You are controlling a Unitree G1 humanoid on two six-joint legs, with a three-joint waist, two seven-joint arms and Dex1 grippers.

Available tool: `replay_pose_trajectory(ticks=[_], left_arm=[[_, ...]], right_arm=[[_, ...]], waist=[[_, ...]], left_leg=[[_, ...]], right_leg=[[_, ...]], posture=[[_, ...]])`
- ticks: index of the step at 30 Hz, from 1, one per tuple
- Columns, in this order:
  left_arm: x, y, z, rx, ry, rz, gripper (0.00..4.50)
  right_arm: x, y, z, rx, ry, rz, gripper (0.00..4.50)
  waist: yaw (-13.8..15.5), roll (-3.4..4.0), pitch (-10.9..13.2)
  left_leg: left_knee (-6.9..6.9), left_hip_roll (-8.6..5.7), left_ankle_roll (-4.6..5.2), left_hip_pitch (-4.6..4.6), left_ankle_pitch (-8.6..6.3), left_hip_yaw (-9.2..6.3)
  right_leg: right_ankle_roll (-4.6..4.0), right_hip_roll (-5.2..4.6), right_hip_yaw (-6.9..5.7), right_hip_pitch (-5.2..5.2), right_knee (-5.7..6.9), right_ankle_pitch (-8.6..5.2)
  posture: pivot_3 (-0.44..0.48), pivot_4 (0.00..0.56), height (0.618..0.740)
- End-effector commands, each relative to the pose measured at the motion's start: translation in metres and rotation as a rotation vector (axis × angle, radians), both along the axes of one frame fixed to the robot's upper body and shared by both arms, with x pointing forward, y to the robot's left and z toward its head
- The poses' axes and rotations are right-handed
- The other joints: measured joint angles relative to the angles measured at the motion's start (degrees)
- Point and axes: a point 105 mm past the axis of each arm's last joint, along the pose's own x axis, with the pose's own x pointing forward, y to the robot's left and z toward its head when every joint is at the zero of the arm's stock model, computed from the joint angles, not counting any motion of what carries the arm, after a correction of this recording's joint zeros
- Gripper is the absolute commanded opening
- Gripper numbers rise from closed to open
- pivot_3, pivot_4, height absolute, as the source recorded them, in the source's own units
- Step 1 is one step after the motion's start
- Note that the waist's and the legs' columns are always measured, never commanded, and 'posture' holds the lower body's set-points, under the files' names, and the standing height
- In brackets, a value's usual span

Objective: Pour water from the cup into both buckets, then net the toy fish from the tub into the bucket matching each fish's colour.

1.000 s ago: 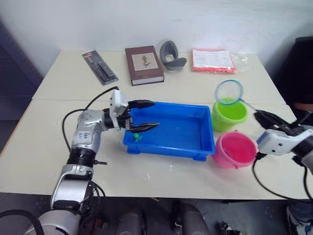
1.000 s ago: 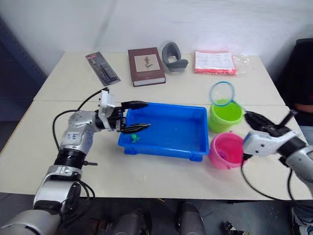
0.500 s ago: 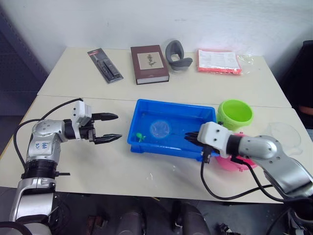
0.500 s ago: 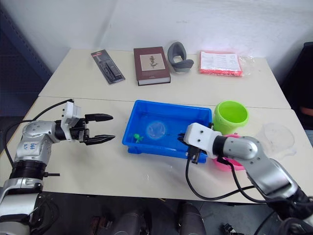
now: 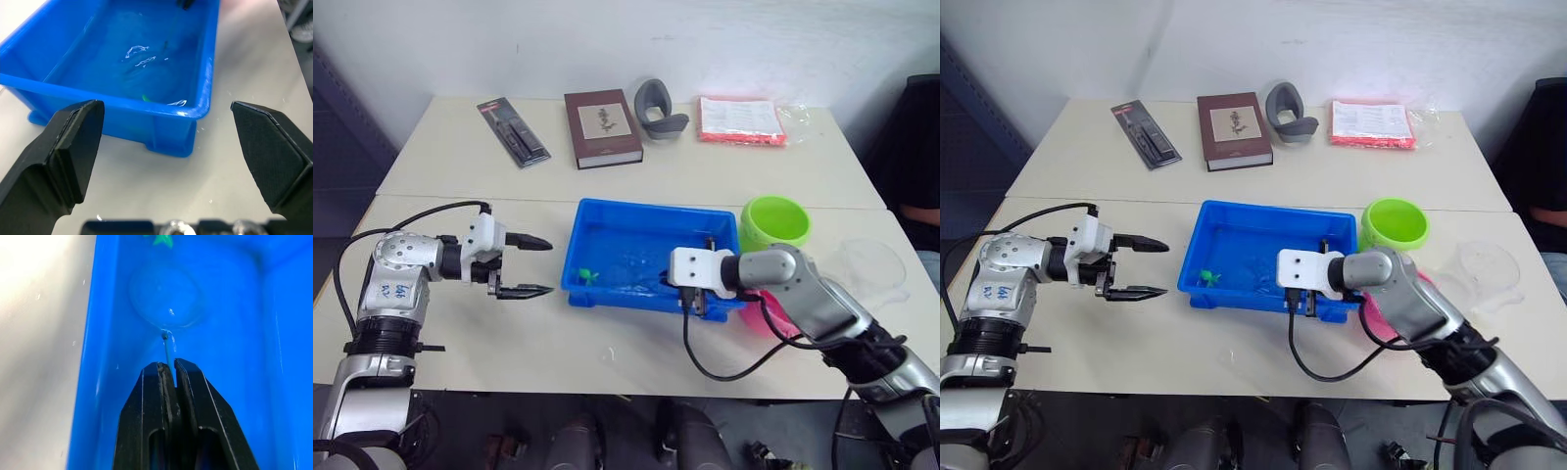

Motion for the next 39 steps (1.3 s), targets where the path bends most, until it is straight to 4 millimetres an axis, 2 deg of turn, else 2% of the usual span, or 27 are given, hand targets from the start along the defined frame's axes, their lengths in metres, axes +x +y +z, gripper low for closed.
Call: replay_pose_trajectory(ticks=[1, 5, 8, 13, 22, 26, 30, 34, 39], left_arm=[[0.001, 0.002, 0.009, 0.037, -0.046, -0.017, 4.47], [0.004, -0.006, 0.012, 0.032, -0.063, -0.028, 4.47], [0.006, -0.009, 0.013, 0.034, -0.063, -0.031, 4.47], [0.007, -0.013, 0.013, 0.031, -0.056, -0.036, 4.47], [0.009, -0.027, 0.012, -0.032, -0.037, -0.062, 4.47], [0.012, -0.034, 0.02, -0.108, -0.016, -0.06, 4.47], [0.014, -0.045, 0.026, -0.18, -0.013, -0.076, 4.47], [0.015, -0.052, 0.026, -0.207, -0.011, -0.093, 4.47], [0.018, -0.062, 0.025, -0.249, -0.019, -0.098, 4.47]], right_arm=[[0.001, 0.012, 0.008, 0.005, -0.02, 0.056, 0.0], [-0.004, 0.031, 0.016, 0.09, 0.025, 0.096, 0.0], [-0.012, 0.038, 0.019, 0.145, 0.073, 0.127, 0.0], [-0.023, 0.033, 0.028, 0.211, 0.106, 0.129, 0.0], [-0.046, -0.011, 0.044, 0.322, 0.039, 0.041, 0.0], [-0.06, -0.031, 0.051, 0.343, -0.012, 0.007, 0.0], [-0.066, -0.05, 0.056, 0.379, -0.069, -0.067, 0.0], [-0.07, -0.06, 0.06, 0.388, -0.124, -0.104, 0.0], [-0.078, -0.085, 0.067, 0.4, -0.199, -0.227, 0.0]], waist=[[0.0, 0.0, 0.0], [0.1, 0.0, 0.0], [0.0, 0.0, 0.0], [0.0, 0.0, 0.0], [0.3, 0.0, 0.0], [0.4, 0.0, 0.0], [0.6, -0.01, 0.0], [0.6, -0.01, 0.0], [1.1, -0.01, 0.0]], left_leg=[[0.0, 0.0, 0.0, 0.0, 0.0, 0.0], [0.0, 0.0, 0.0, -0.02, 0.0, -0.02], [0.0, 0.0, 0.0, -0.01, 0.0, -0.02], [-0.01, 0.03, -0.02, -0.02, 0.0, -0.01], [0.0, -0.02, -0.01, -0.04, 0.0, -0.02], [-0.01, -0.03, -0.02, -0.03, 0.0, -0.03], [0.02, -0.04, -0.01, -0.01, 0.0, -0.02], [0.01, -0.04, -0.01, 0.01, 0.0, 0.0], [-0.01, -0.04, -0.01, 0.02, 0.0, -0.01]], right_leg=[[0.0, 0.0, 0.01, -0.01, 0.01, 0.0], [0.0, -0.01, -0.01, 0.0, 0.0, 0.0], [0.0, -0.01, -0.01, 0.0, 0.01, 0.0], [0.0, 0.01, -0.01, -0.04, 0.02, 0.0], [0.01, 0.0, 0.0, -0.02, -0.01, 0.0], [0.01, 0.0, 0.0, -0.01, -0.02, 0.0], [0.02, -0.01, 0.03, 0.02, 0.02, 0.01], [0.02, 0.0, 0.05, 0.02, 0.02, 0.01], [0.02, 0.0, 0.06, 0.03, 0.0, 0.01]], posture=[[0.0, 0.15, 0.74], [0.0, 0.15, 0.74], [0.0, 0.15, 0.74], [0.0, 0.15, 0.74], [0.0, 0.15, 0.74], [0.0, 0.15, 0.74], [0.0, 0.15, 0.74], [0.0, 0.15, 0.74], [0.0, 0.15, 0.74]])
